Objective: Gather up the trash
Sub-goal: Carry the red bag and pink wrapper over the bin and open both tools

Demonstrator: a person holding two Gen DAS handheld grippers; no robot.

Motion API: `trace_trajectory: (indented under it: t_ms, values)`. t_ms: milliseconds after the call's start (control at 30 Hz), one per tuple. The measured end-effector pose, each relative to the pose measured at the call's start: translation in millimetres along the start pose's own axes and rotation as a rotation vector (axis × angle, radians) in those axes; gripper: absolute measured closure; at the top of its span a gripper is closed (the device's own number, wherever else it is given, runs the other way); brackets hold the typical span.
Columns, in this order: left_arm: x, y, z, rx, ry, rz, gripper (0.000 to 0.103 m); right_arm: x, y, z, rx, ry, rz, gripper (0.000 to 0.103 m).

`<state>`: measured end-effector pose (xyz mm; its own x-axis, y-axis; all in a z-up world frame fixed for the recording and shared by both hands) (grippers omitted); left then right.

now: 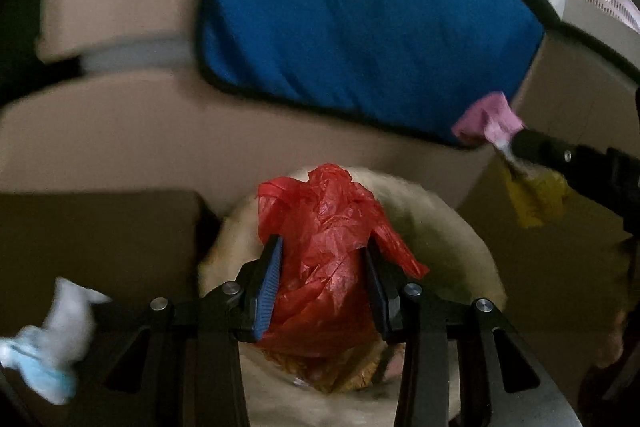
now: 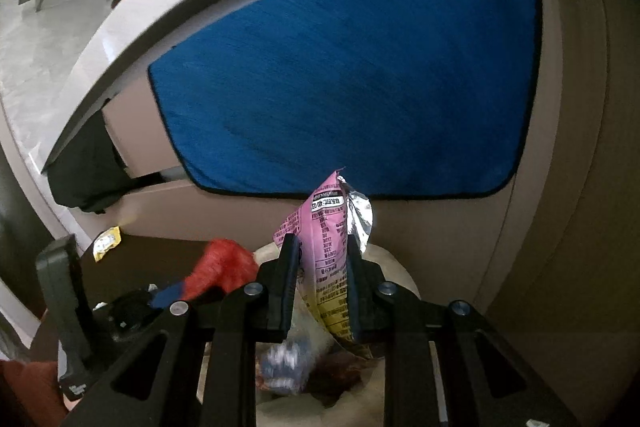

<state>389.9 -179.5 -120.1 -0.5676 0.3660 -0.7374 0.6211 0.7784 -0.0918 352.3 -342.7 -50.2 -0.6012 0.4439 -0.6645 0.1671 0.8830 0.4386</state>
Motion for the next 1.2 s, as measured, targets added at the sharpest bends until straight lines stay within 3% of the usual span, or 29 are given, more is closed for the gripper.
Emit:
trace_trajectory:
  t_ms: [133,433,467,533,833,1067,1200]
  values:
    - [6.6,-5.1,13.8,0.047,0.06,-0.01,0.059,3.5,-2.3,8.3,0.009,0.024,0.007,0.082]
    - [-6.7,19.1,-20.3,0.08,-0.013,-0.083,0.049,21.7,-3.3,30.6,-0.018,0.066,0.056,0.078]
    - [-8.0,23.7,-24.3,0.077,-0.021,-0.097,0.048,22.9,-4.3,34.5,-0.014,0.067,0.065,0.074]
    - [-9.9,29.1,-28.4,0.068,-0.025,-0.103,0.048,24.9,-8.5,40.7,0.004,0.074,0.094,0.054]
    - [-1.3,42.3,-44.3,0.044,-0.021,-0.098,0.048,35.1,-15.9,47.0,0.088,0.113,0.094,0.054]
    - [17.1,78.4,-66.6,0.003,-0.025,-0.148,0.048,62.9,10.5,75.0,0.016,0.296,0.075,0.053]
    - [27.3,101.4,-88.8,-0.038,-0.045,-0.144,0.048,69.1,28.4,70.8,0.01,0.263,0.047,0.053]
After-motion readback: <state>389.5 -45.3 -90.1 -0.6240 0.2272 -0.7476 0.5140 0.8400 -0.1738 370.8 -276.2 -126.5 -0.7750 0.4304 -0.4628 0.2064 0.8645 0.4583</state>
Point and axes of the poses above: each gripper's, at about its wrist camera, not at the fingertips, and z roughly the way its jaws point, y to its left, x to its underside, the point moved 4 cm from there along z, roughly the way its jaws point, and after that the axes turned 12 degrees about z, right-handed, at the moved point
